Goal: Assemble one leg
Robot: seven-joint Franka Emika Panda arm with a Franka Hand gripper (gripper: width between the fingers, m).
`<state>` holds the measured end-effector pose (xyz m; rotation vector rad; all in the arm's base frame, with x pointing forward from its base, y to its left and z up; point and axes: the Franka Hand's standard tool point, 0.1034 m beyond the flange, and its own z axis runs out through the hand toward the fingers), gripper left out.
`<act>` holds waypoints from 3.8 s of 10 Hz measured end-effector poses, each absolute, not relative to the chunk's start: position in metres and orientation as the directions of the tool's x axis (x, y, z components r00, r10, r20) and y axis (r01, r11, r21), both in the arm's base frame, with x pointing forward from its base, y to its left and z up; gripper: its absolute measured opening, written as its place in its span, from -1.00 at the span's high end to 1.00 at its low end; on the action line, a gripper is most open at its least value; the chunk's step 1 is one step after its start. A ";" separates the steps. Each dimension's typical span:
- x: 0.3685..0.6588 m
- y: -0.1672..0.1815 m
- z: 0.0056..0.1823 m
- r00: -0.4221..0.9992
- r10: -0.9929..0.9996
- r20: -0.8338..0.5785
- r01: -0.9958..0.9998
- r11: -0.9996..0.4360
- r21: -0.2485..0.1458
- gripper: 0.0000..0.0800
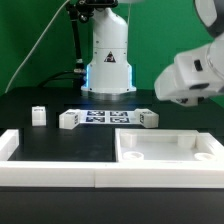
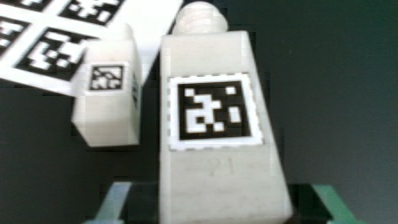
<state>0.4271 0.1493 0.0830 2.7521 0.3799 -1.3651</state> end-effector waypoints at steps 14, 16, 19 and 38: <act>0.505 0.138 0.123 0.969 0.246 0.004 0.246 -0.968 -0.046 0.27; 0.506 0.138 0.120 0.960 0.239 0.146 0.248 -0.968 -0.043 0.27; 0.536 0.140 0.142 0.868 0.231 0.439 0.270 -0.962 -0.029 0.27; 0.606 0.125 0.115 0.780 0.321 0.537 0.355 -0.934 0.042 0.27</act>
Offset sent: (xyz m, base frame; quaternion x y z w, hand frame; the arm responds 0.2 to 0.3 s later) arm 0.0000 0.0000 0.0000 0.0000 0.0000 0.0000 1.0000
